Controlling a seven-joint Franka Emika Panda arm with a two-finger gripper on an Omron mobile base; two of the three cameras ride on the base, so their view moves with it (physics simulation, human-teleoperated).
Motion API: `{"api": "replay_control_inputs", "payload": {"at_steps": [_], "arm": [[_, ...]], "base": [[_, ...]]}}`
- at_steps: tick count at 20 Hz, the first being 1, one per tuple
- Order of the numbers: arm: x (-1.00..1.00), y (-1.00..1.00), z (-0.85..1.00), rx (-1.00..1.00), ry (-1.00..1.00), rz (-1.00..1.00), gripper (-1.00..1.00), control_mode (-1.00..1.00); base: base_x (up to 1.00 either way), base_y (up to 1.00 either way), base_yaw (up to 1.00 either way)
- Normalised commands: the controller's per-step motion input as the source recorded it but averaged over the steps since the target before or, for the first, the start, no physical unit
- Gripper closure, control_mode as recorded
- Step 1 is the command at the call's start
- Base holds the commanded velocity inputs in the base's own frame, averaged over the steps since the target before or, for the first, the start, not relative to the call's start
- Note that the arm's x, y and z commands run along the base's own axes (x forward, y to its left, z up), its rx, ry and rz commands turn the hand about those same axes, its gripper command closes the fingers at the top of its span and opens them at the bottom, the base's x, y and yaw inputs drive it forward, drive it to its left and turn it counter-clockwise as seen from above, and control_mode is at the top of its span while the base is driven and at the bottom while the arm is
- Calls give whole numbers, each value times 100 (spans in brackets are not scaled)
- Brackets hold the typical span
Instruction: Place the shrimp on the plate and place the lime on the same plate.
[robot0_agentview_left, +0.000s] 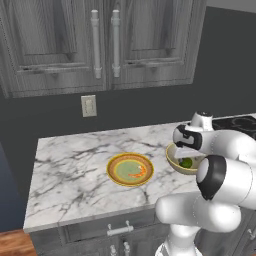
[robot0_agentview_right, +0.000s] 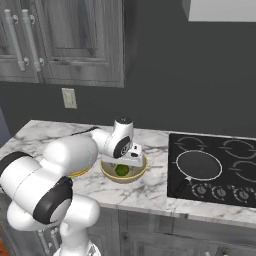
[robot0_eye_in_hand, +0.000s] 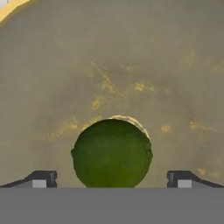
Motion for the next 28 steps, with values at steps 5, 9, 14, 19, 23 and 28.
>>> {"api": "replay_control_inputs", "payload": {"at_steps": [5, 9, 14, 19, 23, 28], "arm": [[0, 2, -14, 0, 0, 0, -100, -100], [0, 0, -16, 0, 0, 0, -100, -100], [0, 0, -14, 0, 0, 0, -100, -100], [0, 0, -11, 0, 0, 0, 100, -100], [0, 0, 0, 0, 0, 0, 100, -100], [-2, 0, 16, 0, -1, 0, 100, -100]], "base": [[0, 0, 0], [0, 0, 0], [0, 0, 0], [0, 0, 0], [0, 0, 0], [0, 0, 0]]}}
